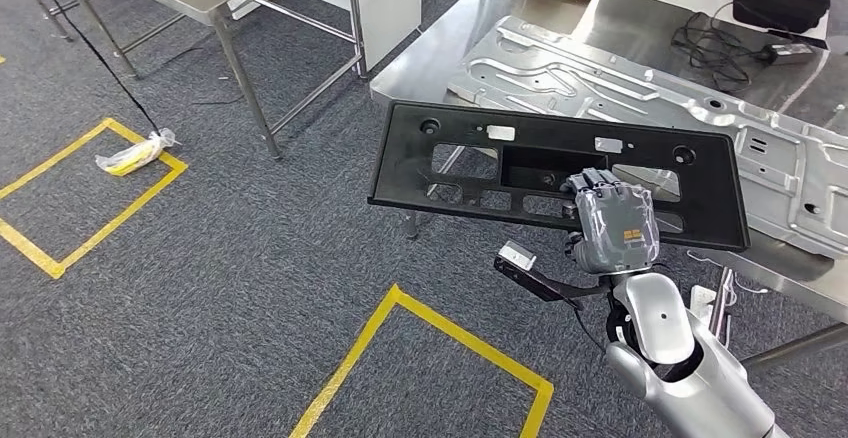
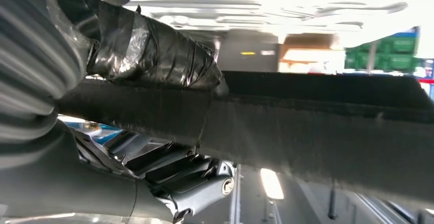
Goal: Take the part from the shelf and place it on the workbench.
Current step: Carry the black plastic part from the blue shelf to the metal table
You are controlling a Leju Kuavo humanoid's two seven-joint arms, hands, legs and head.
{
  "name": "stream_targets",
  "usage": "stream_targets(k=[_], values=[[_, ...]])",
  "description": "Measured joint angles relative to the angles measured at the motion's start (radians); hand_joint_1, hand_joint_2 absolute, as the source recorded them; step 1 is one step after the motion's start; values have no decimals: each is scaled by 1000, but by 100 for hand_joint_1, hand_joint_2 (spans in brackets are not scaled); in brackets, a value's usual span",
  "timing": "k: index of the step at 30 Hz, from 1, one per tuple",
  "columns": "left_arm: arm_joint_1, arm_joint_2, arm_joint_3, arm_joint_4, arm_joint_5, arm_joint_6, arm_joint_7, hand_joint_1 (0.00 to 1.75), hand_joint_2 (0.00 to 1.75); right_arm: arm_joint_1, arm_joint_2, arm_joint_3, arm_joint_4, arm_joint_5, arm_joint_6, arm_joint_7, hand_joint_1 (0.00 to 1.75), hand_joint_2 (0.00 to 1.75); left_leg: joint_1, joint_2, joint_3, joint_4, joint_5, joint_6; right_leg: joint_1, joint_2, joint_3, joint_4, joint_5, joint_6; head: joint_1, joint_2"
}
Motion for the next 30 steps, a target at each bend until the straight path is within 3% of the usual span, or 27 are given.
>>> stream_targets(k=[1,3,4,6,7,8,10,11,12,14,15,16,18,20,22,23,25,27,29,30], values=[[-1,0,-3,0,0,-1,0,0,175,2,-1,0,-1,0,0,0,175,175,2,-7,2,4,-7,-6,-2,11,1,-3,1,-6,0,0],[-1,0,-7,0,0,-2,0,0,175,2,-4,-1,-4,0,0,1,175,175,7,-50,-18,57,-46,-14,-8,31,4,-8,5,-19,0,0],[-1,0,-9,1,0,-3,0,0,175,1,-4,-1,-5,-1,1,1,175,175,9,-77,-43,113,-78,-16,-9,40,4,-9,6,-24,0,0],[0,0,-10,1,0,-5,-1,0,175,2,-3,-1,-5,-2,2,1,175,175,10,-98,-109,249,-135,-18,-7,62,4,-9,6,-28,0,0],[-1,0,-11,1,0,-6,-1,0,175,2,-3,-1,-5,-3,3,0,175,175,10,-101,-131,291,-142,-18,-6,74,4,-8,6,-29,0,0],[-2,0,-11,2,1,-7,-2,0,175,2,-3,-1,-5,-3,4,-2,175,175,10,-102,-136,295,-128,-16,-6,88,5,-7,6,-29,0,0],[-3,0,-12,2,1,-9,-1,0,175,-2,-3,-1,-5,-3,8,-8,175,175,10,-117,-96,192,-52,-9,-5,115,6,-4,5,-28,0,0],[-2,1,-14,2,1,-9,-1,0,175,-6,-2,-1,-5,-3,10,-10,175,175,11,-140,-67,123,-19,-4,-5,129,5,-1,5,-27,0,0],[-1,1,-15,3,1,-10,0,0,175,-10,0,-1,-5,-3,12,-11,175,175,12,-159,-46,67,2,0,-4,141,1,1,5,-23,0,0],[0,2,-19,5,2,-10,0,0,175,-18,4,0,-4,-3,17,-13,175,175,11,-181,-28,22,10,5,-7,164,-8,3,9,-10,0,0],[-2,1,-20,5,2,-10,0,0,175,-20,6,0,-4,-1,20,-14,175,175,10,-171,-26,17,12,9,-9,176,-11,0,13,-2,0,0],[-4,1,-22,5,2,-10,0,0,175,-20,7,1,-3,1,22,-16,175,175,10,-160,-22,11,16,14,-11,171,-13,0,13,4,0,0],[-5,-1,-25,5,3,-10,0,0,175,-24,9,4,-2,9,26,-17,175,175,14,-136,-16,-2,25,27,-9,122,-30,34,-10,14,1,0],[-3,-2,-29,5,3,-10,0,0,175,-31,14,8,0,17,27,-17,175,175,14,-110,-14,-7,27,34,-9,64,-82,144,-70,21,2,0],[-1,-2,-32,5,3,-10,0,0,175,-32,19,14,4,22,28,-15,175,175,13,-85,-14,-7,24,35,-13,49,-135,254,-110,29,1,0],[-1,-2,-33,5,3,-10,0,0,175,-32,20,17,7,24,28,-13,175,175,13,-72,-14,-6,22,35,-15,47,-138,264,-103,31,1,0],[-1,-2,-35,5,3,-10,0,0,175,-32,22,23,11,26,27,-10,175,175,12,-49,-9,-3,16,31,-16,32,-86,170,-44,31,1,0],[-1,-2,-36,5,4,-10,0,0,175,-34,22,27,12,28,27,-7,175,175,8,-30,-4,1,7,23,-8,-5,-16,42,0,20,1,0],[-1,-2,-38,5,6,-10,0,0,175,-36,23,31,13,31,26,-3,175,175,3,-14,0,2,1,13,1,-19,4,-1,2,5,1,0],[-1,-2,-40,6,7,-10,0,0,175,-37,23,32,14,35,25,1,175,175,1,-7,2,2,0,8,2,-8,1,-2,4,-1,1,0]])
